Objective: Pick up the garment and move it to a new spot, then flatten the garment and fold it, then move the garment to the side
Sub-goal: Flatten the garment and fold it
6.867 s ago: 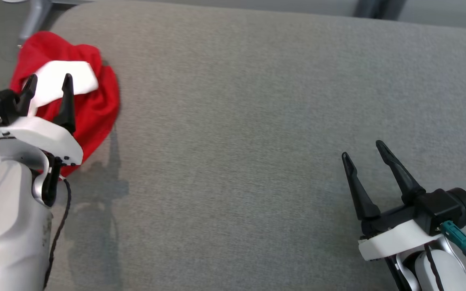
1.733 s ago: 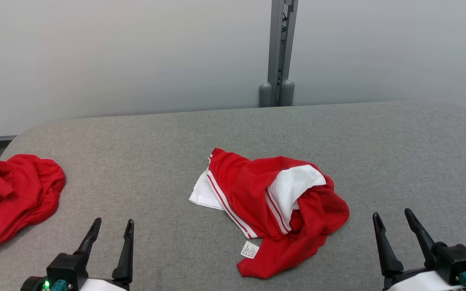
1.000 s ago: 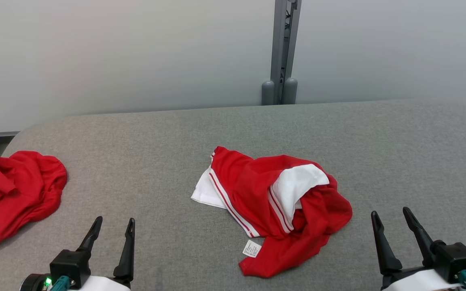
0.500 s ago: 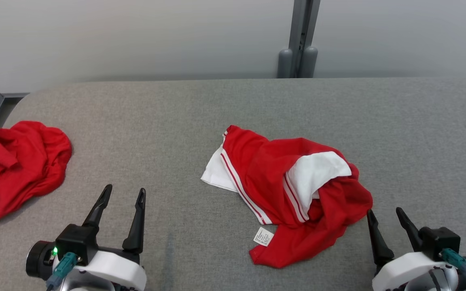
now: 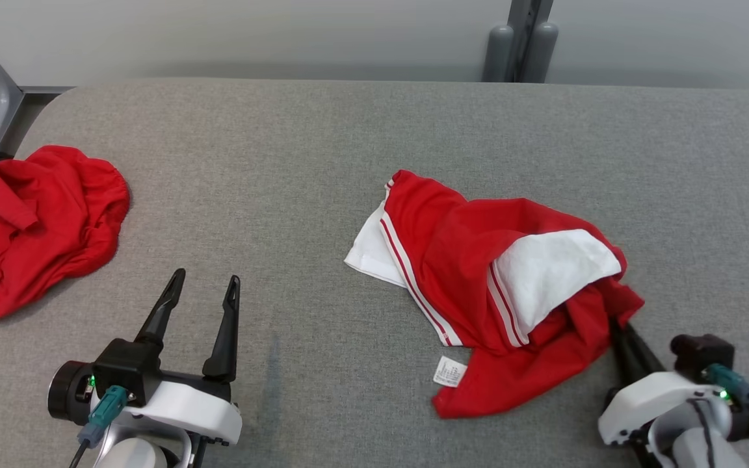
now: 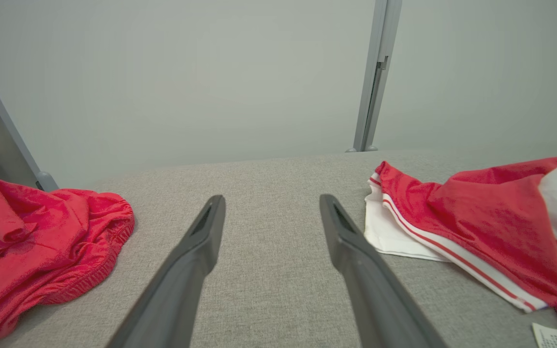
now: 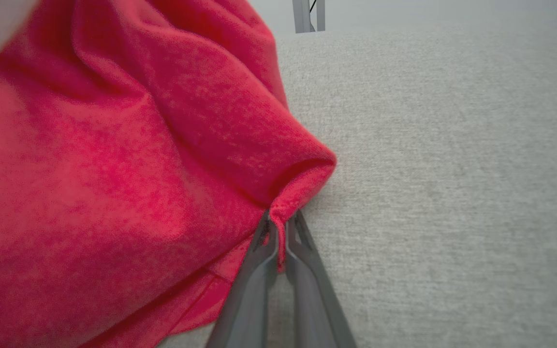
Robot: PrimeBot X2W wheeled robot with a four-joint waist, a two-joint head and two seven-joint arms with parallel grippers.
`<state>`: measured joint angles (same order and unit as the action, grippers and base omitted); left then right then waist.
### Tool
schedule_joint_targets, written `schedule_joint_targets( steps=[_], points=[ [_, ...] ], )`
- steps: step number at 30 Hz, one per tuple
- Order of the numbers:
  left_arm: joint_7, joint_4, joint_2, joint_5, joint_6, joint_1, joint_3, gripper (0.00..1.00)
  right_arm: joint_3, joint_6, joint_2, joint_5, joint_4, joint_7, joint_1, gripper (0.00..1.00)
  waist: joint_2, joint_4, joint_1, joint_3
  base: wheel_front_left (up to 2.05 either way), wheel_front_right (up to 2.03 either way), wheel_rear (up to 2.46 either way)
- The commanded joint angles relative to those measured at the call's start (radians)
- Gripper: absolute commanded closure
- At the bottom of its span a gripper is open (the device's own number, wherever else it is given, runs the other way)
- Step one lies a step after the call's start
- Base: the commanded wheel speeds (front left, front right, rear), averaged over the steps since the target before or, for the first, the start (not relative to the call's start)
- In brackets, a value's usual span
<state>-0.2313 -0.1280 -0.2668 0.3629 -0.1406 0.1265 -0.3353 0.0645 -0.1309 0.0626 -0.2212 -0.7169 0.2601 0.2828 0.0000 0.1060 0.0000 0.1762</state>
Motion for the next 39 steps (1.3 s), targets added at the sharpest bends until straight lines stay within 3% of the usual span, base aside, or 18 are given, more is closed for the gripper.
schedule_joint_targets(
  steps=[1,8,13,20,29,30,31,32,36,39],
  points=[
    [-0.007,-0.003,0.002,0.003,0.001,0.011,0.004,0.00,-0.015,0.000,0.019,-0.006,0.019,0.006,0.011,1.00,0.0000,-0.003,0.0000,0.002,0.00,0.00,0.00],
    [-0.016,-0.001,0.009,-0.001,-0.008,0.020,0.001,0.00,-0.096,0.000,0.071,0.037,0.145,0.006,0.009,1.00,0.0000,-0.014,0.0000,0.016,0.00,0.00,0.00],
    [-0.019,0.003,0.015,-0.003,-0.005,0.037,-0.005,0.00,-0.132,0.000,0.132,0.076,0.162,0.006,0.066,1.00,0.0000,-0.008,0.0000,0.037,0.00,0.00,0.00],
    [-0.026,-0.003,0.029,-0.010,0.008,0.074,-0.016,0.00,-0.136,0.000,0.232,0.093,0.106,-0.018,0.216,1.00,0.0000,0.026,0.0000,0.082,0.00,0.00,0.00],
    [-0.033,-0.007,0.054,-0.021,0.020,0.116,-0.022,0.00,-0.110,0.000,0.277,0.093,-0.061,-0.013,0.355,1.00,0.0000,0.057,0.0000,0.130,0.00,0.00,0.00],
    [-0.033,-0.008,0.056,-0.021,0.022,0.120,-0.023,0.00,-0.110,0.000,0.279,0.095,-0.085,-0.011,0.365,0.74,0.0000,0.058,0.0000,0.133,0.00,0.00,0.00],
    [-0.033,-0.009,0.059,-0.023,0.025,0.124,-0.024,0.00,-0.108,0.000,0.275,0.091,-0.102,-0.008,0.374,0.20,0.0000,0.058,0.0000,0.135,0.00,0.00,0.00],
    [-0.034,-0.011,0.059,-0.024,0.025,0.128,-0.022,0.00,-0.109,0.000,0.268,0.086,-0.118,-0.003,0.378,0.00,0.0000,0.057,0.0000,0.137,0.00,0.00,0.00],
    [-0.035,-0.019,0.061,-0.027,0.029,0.127,-0.012,0.00,-0.112,0.000,0.251,0.072,-0.144,0.006,0.365,0.00,0.0000,0.037,0.0000,0.129,0.00,0.00,0.00],
    [-0.034,-0.020,0.058,-0.030,0.020,0.103,-0.003,0.00,-0.124,0.000,0.223,0.062,-0.094,0.006,0.324,0.00,0.0000,0.016,0.0000,0.107,0.00,0.00,0.00]
  ],
)
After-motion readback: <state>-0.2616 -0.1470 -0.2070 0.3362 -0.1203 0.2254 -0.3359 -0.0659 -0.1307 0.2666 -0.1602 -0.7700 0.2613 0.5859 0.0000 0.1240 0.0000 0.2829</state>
